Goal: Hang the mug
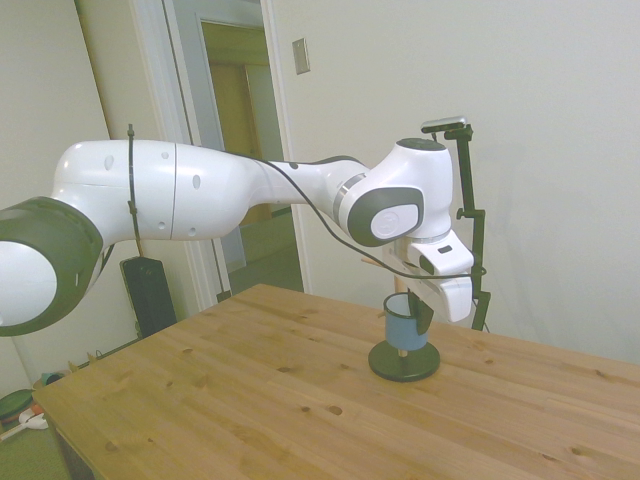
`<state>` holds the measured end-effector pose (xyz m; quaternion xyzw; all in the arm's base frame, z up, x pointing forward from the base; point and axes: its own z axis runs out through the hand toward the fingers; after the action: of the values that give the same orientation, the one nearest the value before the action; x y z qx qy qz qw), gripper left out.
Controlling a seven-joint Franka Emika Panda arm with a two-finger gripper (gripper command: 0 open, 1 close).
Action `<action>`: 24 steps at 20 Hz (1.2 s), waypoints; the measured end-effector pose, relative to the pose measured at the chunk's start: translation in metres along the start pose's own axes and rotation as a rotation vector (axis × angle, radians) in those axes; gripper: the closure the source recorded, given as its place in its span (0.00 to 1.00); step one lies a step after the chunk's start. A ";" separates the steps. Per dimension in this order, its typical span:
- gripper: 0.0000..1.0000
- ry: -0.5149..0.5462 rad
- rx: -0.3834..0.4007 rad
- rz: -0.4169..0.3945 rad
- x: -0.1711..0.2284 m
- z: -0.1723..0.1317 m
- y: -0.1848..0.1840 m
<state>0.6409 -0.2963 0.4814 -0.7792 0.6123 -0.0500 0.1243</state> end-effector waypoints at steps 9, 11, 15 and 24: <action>0.00 -0.016 -0.017 -0.018 -0.010 0.025 -0.015; 0.00 -0.013 -0.018 -0.022 -0.017 0.031 -0.021; 0.00 -0.010 -0.011 -0.036 -0.034 0.036 -0.032; 0.00 -0.015 -0.005 -0.036 -0.045 0.025 -0.028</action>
<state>0.6623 -0.2433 0.4674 -0.7908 0.5973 -0.0449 0.1263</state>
